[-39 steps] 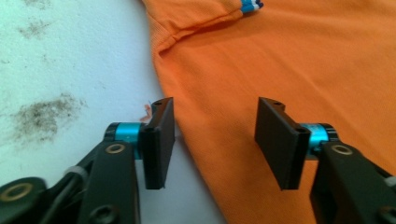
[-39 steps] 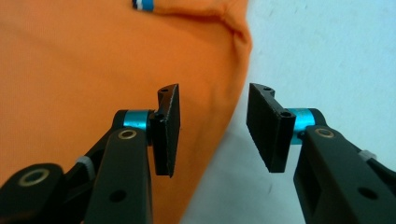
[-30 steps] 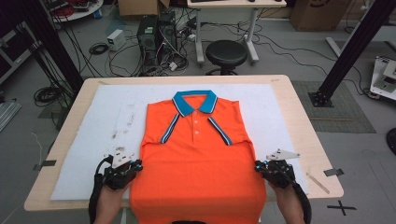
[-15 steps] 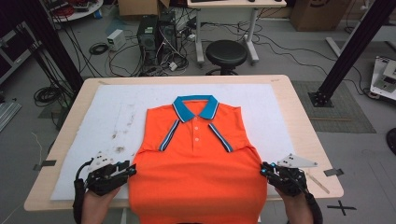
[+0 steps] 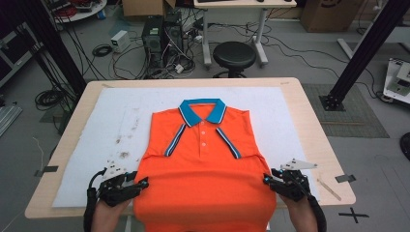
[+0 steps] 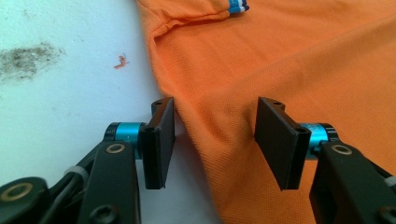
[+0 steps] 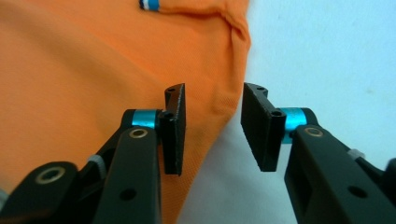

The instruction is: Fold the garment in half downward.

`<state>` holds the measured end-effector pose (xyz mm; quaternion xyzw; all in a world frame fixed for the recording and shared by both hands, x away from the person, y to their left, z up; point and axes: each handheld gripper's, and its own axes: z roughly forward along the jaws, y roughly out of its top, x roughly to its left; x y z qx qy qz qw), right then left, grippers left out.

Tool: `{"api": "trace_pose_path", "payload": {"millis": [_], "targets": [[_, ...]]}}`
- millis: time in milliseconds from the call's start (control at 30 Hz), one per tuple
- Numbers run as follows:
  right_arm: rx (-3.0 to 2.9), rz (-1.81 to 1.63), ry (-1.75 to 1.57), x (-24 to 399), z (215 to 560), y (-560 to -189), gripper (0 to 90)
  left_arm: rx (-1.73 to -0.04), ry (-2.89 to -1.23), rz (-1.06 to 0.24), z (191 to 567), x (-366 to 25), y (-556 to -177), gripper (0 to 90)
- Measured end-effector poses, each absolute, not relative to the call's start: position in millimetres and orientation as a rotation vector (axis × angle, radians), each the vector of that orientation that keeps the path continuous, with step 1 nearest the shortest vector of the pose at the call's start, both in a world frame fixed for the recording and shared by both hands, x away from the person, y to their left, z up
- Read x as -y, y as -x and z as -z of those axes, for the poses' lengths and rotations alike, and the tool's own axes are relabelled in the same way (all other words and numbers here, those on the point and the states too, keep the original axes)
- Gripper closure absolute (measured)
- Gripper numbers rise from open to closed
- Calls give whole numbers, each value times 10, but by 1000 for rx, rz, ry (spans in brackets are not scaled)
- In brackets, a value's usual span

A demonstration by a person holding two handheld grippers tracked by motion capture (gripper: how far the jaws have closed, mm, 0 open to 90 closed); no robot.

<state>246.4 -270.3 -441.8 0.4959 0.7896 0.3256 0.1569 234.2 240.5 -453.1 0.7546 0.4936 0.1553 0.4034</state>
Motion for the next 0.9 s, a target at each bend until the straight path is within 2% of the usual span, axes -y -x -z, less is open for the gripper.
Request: {"api": "trace_pose_path", "payload": {"millis": [67, 133, 167, 200, 233, 500, 600, 633, 667, 700, 900], "targets": [[-2271, -906, -1407, 2676, 4444, -2454, 633, -1245, -1905, -430, 4541, -2373, -2234, 558], [-2283, -895, -1395, 2677, 4435, -2439, 742, -1246, -1904, -445, 4544, -2363, -2186, 610], [-2294, -900, -1393, 2684, 4431, -2436, 836, -1244, -1911, -456, 4542, -2353, -2146, 687], [-2306, -908, -1384, 2688, 4427, -2431, 880, -1219, -1933, -463, 4537, -2350, -2095, 817], [-2306, -908, -1384, 2688, 4427, -2431, 880, -1219, -1933, -463, 4537, -2350, -2095, 854], [-2258, -979, -1359, 2771, 4221, -2287, 888, -1199, -1873, -323, 4332, -2582, -2019, 869], [-2249, -995, -1353, 2777, 4119, -2216, 885, -1176, -1851, -269, 4288, -2650, -2004, 828], [-2253, -992, -1350, 2774, 4102, -2202, 867, -1177, -1837, -289, 4281, -2661, -2013, 711], [-2233, -982, -1359, 2766, 4091, -2207, 730, -1172, -1806, -327, 4267, -2692, -2065, 515], [-2222, -982, -1365, 2765, 4090, -2220, 718, -1172, -1806, -327, 4267, -2692, -2065, 461], [-2174, -988, -1355, 2727, 4094, -2441, 543, -1121, -1749, -447, 4207, -2693, -2476, 348]]}}
